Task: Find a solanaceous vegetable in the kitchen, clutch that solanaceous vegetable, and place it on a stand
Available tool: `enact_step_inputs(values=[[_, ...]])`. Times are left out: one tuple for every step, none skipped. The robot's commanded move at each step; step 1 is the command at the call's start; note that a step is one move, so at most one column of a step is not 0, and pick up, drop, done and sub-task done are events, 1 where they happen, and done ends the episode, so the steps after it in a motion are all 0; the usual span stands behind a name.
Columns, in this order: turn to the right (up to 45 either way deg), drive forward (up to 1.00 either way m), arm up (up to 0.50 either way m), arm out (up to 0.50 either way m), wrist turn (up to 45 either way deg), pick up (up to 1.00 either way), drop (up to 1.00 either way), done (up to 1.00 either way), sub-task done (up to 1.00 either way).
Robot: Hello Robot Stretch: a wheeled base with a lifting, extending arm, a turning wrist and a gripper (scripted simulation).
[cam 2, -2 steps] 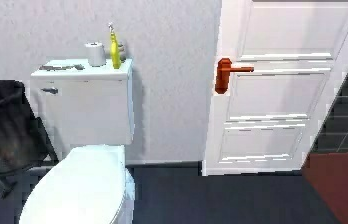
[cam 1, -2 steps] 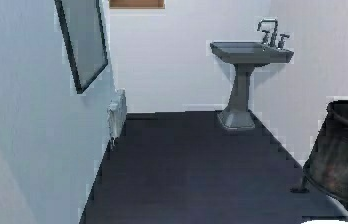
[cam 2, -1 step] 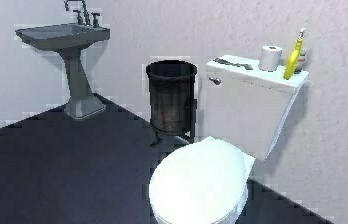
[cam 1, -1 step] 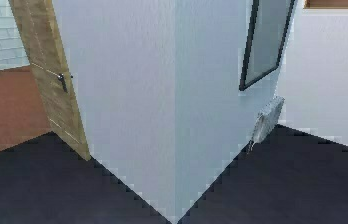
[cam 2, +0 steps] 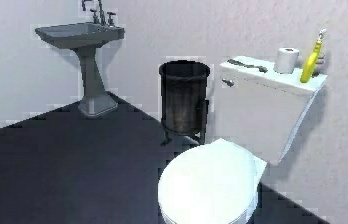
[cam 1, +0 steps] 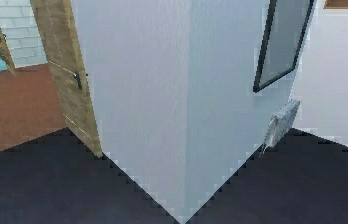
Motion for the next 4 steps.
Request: enact_step_inputs(values=[[0.0,0.40,0.00,0.00,0.0,0.00,0.00,0.00,0.00],[-42.0,0.00,0.00,0.00,0.0,0.00,0.00,0.00,0.00],[0.0,0.60,0.00,0.00,0.0,0.00,0.00,0.00,0.00],[-27.0,0.00,0.00,0.00,0.0,0.00,0.00,0.00,0.00]])
